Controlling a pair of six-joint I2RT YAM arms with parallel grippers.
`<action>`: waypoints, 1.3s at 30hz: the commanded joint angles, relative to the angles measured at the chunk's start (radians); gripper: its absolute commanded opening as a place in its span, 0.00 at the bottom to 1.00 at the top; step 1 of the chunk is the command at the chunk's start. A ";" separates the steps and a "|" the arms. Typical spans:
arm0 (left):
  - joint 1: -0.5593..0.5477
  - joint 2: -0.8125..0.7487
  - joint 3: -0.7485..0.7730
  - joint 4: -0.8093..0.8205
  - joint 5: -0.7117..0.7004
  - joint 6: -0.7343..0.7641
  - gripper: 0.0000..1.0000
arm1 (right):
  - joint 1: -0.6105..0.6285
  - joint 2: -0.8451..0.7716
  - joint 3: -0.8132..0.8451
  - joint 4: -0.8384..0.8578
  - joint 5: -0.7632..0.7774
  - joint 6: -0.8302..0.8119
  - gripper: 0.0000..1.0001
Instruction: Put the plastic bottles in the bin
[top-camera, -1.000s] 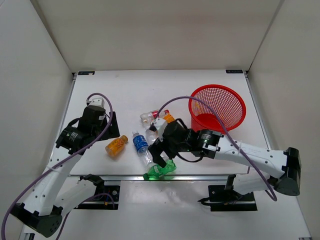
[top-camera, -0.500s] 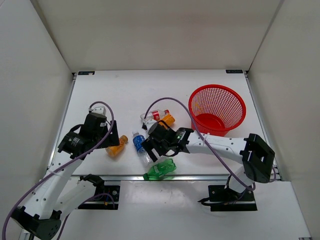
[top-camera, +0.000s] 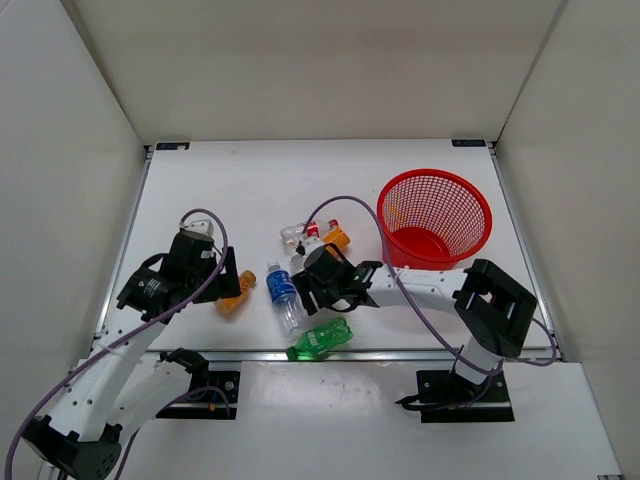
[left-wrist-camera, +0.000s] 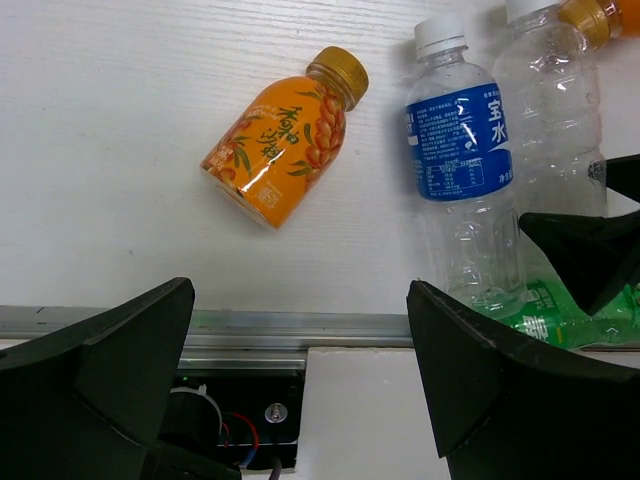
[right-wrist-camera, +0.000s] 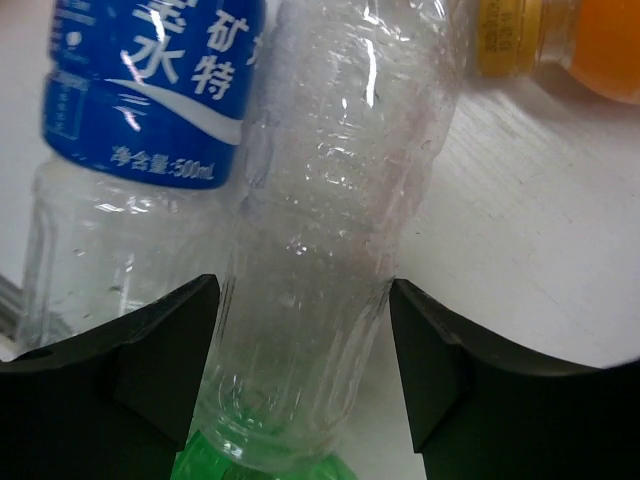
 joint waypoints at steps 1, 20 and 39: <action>0.005 -0.019 0.009 -0.023 0.009 -0.011 0.99 | -0.007 0.021 -0.036 0.105 0.063 0.047 0.65; -0.067 0.055 -0.017 0.046 0.069 -0.054 0.99 | -0.108 -0.413 0.208 -0.121 -0.017 -0.110 0.12; -0.346 0.495 -0.007 0.431 0.054 -0.275 0.98 | -0.790 -0.559 0.125 -0.223 -0.071 -0.249 0.87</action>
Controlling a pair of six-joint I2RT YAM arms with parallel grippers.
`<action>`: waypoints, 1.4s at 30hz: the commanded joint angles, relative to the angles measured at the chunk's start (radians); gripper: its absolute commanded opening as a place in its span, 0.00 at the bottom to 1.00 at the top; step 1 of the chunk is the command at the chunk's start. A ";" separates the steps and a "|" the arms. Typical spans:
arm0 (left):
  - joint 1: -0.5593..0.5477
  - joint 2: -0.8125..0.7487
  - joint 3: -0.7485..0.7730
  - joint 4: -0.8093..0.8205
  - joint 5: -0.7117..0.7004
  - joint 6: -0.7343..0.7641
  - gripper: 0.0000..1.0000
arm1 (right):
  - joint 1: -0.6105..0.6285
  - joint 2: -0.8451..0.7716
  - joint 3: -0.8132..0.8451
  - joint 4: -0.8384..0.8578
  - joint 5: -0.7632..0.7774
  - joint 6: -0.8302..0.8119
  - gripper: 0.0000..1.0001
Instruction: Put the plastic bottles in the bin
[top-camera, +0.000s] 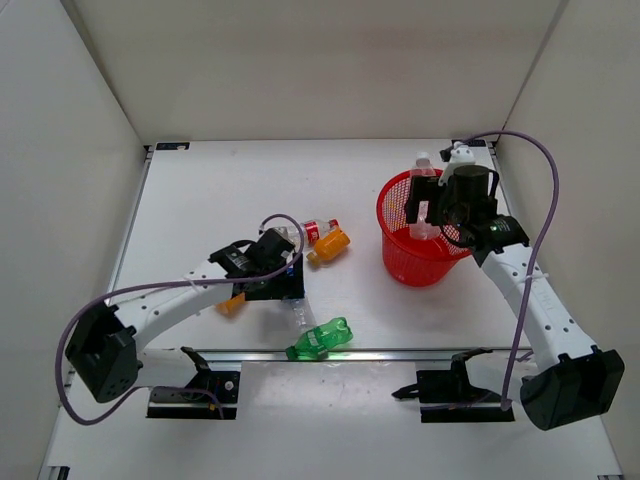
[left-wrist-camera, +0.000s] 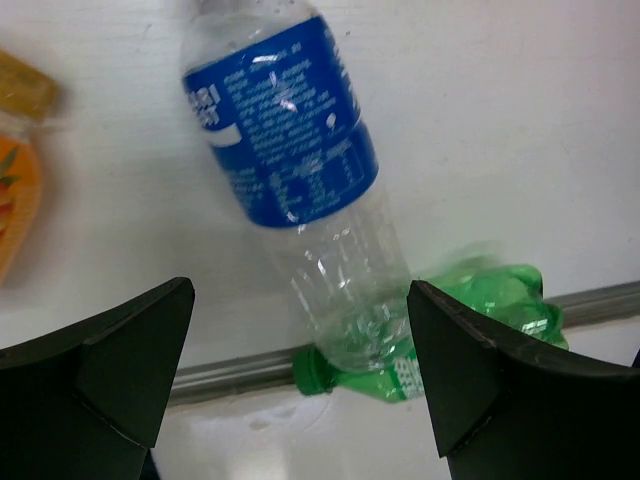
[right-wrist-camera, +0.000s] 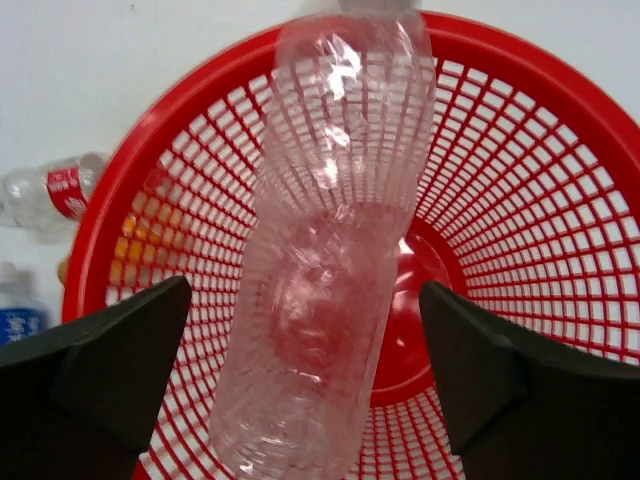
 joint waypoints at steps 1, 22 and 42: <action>-0.007 0.050 0.029 0.096 -0.016 -0.044 0.99 | -0.007 -0.079 0.009 0.003 0.018 -0.023 0.99; 0.050 0.285 -0.042 0.324 -0.039 -0.116 0.91 | -0.528 -0.519 -0.184 -0.315 0.256 0.040 0.99; 0.004 0.019 0.465 0.079 -0.111 0.123 0.38 | -0.505 -0.498 -0.194 -0.362 -0.113 -0.141 0.99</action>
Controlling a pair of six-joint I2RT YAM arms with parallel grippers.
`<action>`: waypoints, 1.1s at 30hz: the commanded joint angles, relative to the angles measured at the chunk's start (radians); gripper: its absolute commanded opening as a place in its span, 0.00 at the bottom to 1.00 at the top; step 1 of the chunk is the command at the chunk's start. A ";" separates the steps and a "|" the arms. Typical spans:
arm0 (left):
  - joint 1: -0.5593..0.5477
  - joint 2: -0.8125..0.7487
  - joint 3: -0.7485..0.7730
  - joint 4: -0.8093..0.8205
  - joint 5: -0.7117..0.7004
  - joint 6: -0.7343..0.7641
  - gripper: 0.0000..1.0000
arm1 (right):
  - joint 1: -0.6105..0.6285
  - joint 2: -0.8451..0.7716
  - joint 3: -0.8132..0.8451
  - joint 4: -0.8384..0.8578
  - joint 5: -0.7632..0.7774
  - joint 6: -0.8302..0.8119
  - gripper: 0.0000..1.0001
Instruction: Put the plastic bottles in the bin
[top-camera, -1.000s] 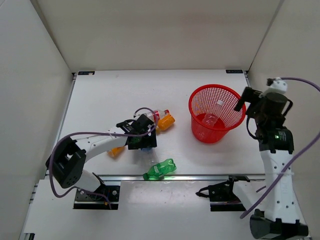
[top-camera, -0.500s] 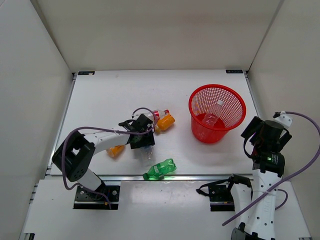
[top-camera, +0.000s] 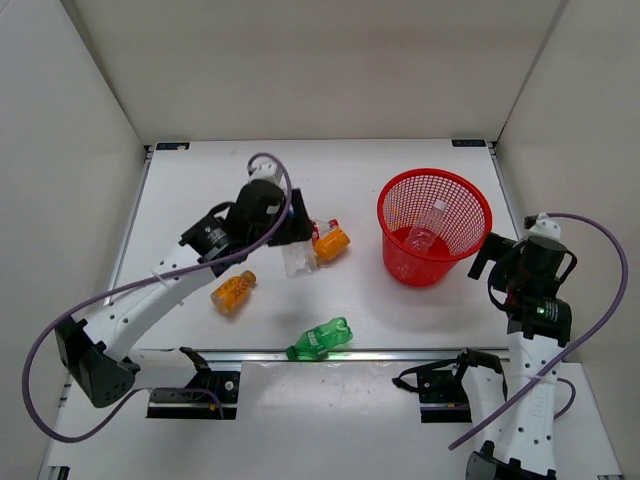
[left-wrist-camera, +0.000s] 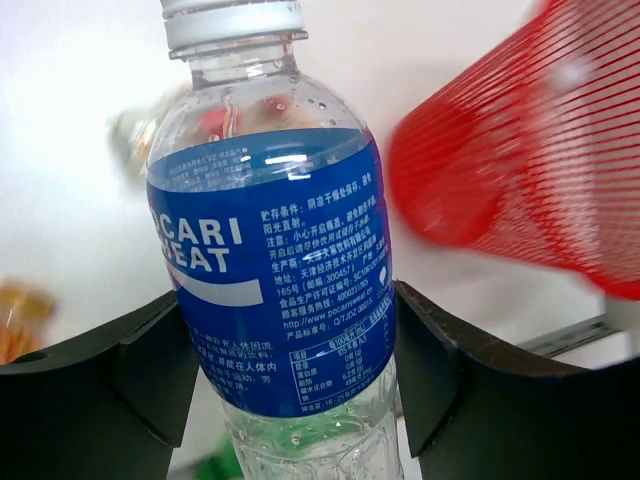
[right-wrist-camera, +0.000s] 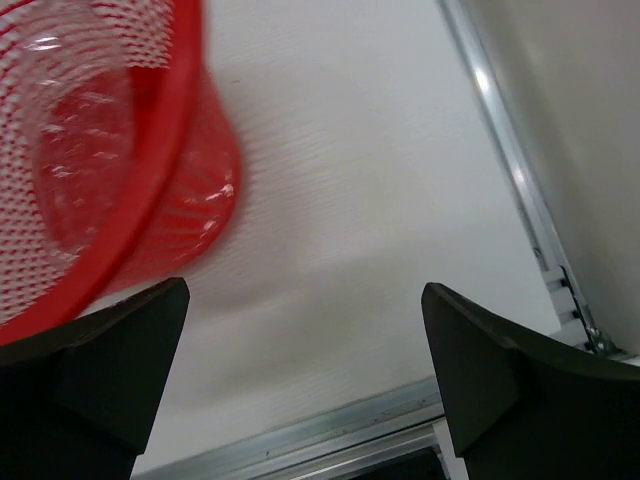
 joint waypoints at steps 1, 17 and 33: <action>-0.037 0.105 0.215 -0.010 -0.011 0.151 0.38 | 0.043 0.047 0.124 -0.057 -0.207 -0.075 1.00; -0.227 0.886 1.116 0.237 0.119 0.239 0.46 | 0.288 0.084 0.185 -0.268 -0.389 0.001 0.99; -0.281 0.652 0.991 0.003 0.005 0.385 0.99 | 1.004 0.080 0.064 -0.183 -0.353 0.232 0.99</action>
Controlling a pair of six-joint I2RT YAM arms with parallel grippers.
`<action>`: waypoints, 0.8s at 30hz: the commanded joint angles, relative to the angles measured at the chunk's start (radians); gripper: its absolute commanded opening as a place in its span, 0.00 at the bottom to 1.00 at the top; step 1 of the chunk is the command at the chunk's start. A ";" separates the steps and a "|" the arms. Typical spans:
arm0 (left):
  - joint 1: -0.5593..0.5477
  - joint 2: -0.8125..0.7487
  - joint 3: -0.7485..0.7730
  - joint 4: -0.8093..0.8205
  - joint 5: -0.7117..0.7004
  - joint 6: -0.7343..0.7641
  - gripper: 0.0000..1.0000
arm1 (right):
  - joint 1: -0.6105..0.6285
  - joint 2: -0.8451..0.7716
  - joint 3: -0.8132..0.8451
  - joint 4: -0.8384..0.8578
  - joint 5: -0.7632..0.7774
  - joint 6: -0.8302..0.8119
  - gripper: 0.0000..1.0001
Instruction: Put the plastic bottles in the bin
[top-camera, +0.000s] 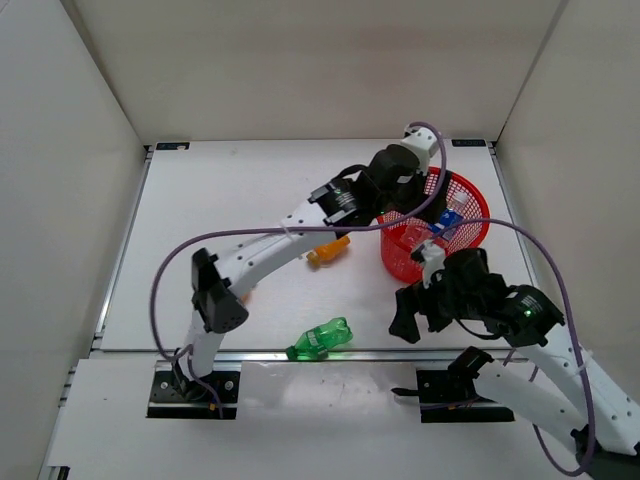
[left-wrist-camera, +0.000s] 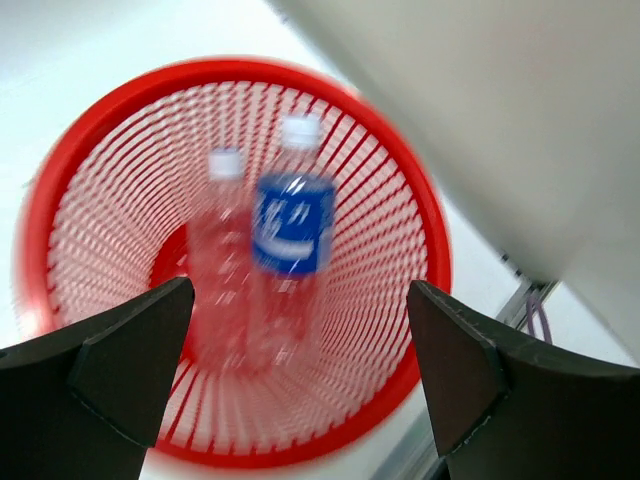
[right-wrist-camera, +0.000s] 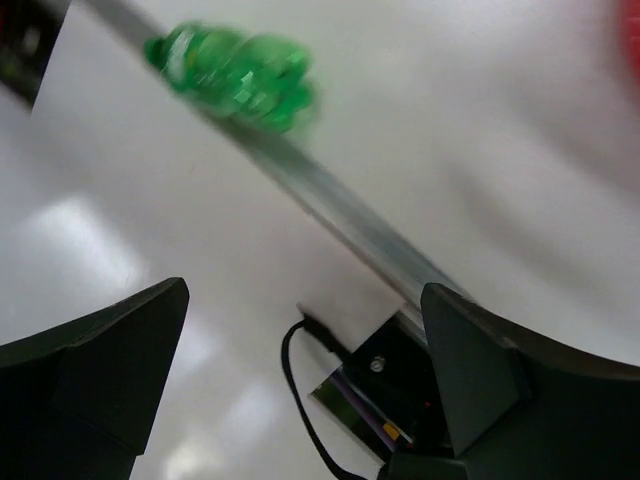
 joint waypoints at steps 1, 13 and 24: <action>0.015 -0.234 -0.113 -0.117 -0.089 0.032 0.99 | 0.205 0.026 -0.056 0.149 -0.011 0.115 1.00; 0.477 -1.071 -1.144 -0.394 -0.127 -0.193 0.98 | 0.496 0.519 0.053 0.511 0.100 -0.254 0.98; 0.633 -1.273 -1.241 -0.542 -0.105 -0.143 0.98 | 0.558 0.764 -0.043 0.801 -0.015 -0.696 0.99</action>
